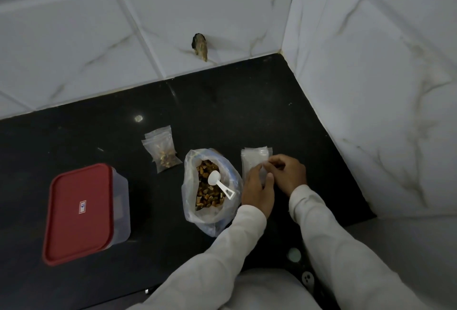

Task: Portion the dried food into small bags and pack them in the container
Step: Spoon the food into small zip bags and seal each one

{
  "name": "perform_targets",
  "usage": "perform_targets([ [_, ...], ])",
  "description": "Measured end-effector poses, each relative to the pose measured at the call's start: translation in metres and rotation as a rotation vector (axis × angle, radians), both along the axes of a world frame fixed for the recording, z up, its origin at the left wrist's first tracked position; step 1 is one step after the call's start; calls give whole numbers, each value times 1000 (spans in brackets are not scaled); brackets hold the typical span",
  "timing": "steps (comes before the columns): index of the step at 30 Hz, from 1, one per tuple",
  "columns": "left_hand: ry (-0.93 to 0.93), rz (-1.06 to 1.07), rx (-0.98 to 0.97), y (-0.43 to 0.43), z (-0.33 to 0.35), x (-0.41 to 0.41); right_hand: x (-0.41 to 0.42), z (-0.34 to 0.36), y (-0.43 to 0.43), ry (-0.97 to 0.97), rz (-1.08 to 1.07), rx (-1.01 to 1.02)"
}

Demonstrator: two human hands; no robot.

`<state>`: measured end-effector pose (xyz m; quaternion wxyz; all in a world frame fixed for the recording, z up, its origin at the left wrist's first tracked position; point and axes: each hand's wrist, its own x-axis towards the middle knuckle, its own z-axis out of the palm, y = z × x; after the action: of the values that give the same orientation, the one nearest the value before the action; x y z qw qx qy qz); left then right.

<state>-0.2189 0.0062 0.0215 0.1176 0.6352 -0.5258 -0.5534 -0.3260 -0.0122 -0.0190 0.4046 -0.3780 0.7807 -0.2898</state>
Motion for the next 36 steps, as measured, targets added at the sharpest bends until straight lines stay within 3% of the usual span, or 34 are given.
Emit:
perform_targets([
  [6, 165, 107, -18, -2, 10, 2, 1, 23, 1, -75, -89, -39],
  [11, 350, 315, -179, -18, 35, 23, 12, 60, 9, -173, -178, -210],
  [14, 465, 474, -162, -32, 54, 45, 31, 81, 13, -90, -100, -372],
  [18, 535, 572, -151, -44, 73, 80, 65, 93, 11, 162, 113, -600],
  [25, 397, 659, -242, -48, 71, 134, 117, 91, 0, 144, 295, -630],
  [29, 440, 634, -198, -47, 72, 161, 138, 93, -1, 20, 347, -495],
  [33, 569, 641, -54, -45, 73, 182, 155, 104, -3, -143, 304, -522],
  [36, 593, 636, -10, -45, 73, 191, 167, 108, -7, -134, 361, -511],
])
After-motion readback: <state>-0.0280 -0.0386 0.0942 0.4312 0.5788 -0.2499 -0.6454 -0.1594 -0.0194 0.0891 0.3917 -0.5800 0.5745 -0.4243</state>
